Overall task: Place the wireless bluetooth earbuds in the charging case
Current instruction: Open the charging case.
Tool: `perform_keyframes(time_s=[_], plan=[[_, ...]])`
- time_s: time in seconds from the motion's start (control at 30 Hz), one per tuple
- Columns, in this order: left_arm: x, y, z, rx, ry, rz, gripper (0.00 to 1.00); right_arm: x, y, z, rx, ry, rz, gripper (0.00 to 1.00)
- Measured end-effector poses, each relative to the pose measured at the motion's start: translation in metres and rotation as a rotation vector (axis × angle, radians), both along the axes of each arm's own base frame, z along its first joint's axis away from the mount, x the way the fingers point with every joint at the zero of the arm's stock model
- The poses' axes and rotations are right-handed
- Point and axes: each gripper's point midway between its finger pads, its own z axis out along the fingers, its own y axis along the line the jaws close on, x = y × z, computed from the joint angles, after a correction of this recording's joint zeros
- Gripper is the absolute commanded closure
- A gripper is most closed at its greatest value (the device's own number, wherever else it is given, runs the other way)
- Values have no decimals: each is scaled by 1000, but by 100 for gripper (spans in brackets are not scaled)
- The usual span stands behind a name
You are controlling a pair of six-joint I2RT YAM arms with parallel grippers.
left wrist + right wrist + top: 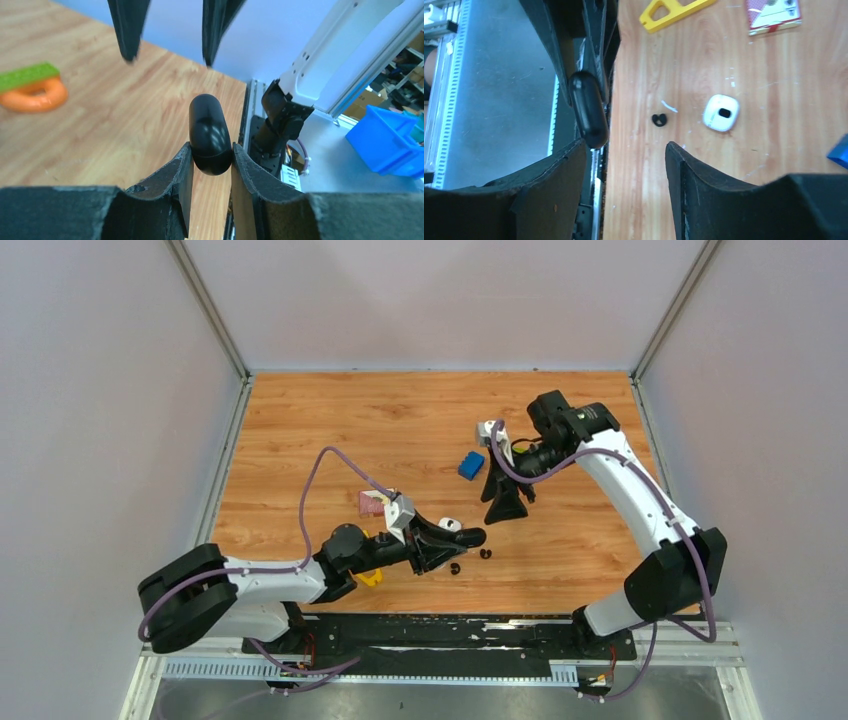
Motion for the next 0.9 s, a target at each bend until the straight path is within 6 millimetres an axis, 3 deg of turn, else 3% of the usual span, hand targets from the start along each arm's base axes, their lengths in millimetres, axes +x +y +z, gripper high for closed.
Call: perform_keyframes(time_s=[0.13,0.27,0.57,0.9], plan=[[-4,7,23,-37,-114,-2,99,-31,7,-4,-7,21,32,43],[-4,7,18,-12,-144,-6,98,-50,12,-3,-14,29,65,51],[-3,5,13,4,-149,-6,100,-47,14,-9,-45,44,53,46],[-5,3,19,-4,-173,-25,100,-47,16,-18,-85,52,64,48]])
